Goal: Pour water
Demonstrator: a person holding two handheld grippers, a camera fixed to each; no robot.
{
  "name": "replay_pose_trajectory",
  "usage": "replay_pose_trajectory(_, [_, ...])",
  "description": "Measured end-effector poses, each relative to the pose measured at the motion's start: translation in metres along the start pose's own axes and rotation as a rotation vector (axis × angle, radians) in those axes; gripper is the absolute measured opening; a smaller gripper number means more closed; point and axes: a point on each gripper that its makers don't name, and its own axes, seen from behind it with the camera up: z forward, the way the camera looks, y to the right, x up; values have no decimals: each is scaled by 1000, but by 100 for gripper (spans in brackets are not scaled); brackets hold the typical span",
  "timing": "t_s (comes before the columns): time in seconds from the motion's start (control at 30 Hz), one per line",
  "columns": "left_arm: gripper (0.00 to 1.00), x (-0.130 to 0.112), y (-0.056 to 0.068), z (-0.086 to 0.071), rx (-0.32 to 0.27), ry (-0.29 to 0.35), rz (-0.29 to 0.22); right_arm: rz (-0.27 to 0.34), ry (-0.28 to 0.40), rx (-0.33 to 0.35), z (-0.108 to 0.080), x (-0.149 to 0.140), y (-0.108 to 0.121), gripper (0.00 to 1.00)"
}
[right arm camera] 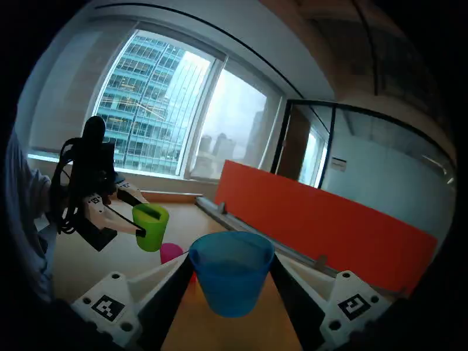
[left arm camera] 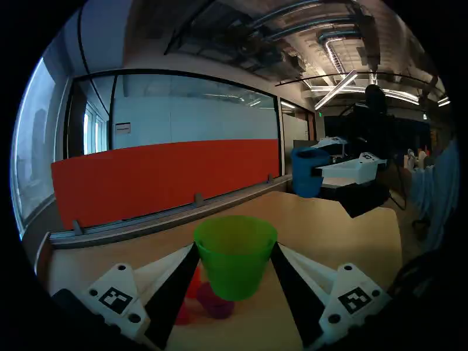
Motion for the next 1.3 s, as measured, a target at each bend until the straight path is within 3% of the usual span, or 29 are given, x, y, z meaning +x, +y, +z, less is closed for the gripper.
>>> replay_pose_trajectory(0.2, [86, -3, 1, -6, 1, 4, -8, -57, 3, 19, 10, 8, -3, 91])
replay_pose_trajectory(0.73, [86, 1, 21, -23, -38, 28, -9, -240, 20, 61, 38, 34, -14, 91])
replay_pose_trajectory(1.3, [86, 2, 33, -25, -70, 32, -29, -422, 53, 72, 66, 67, -16, 91])
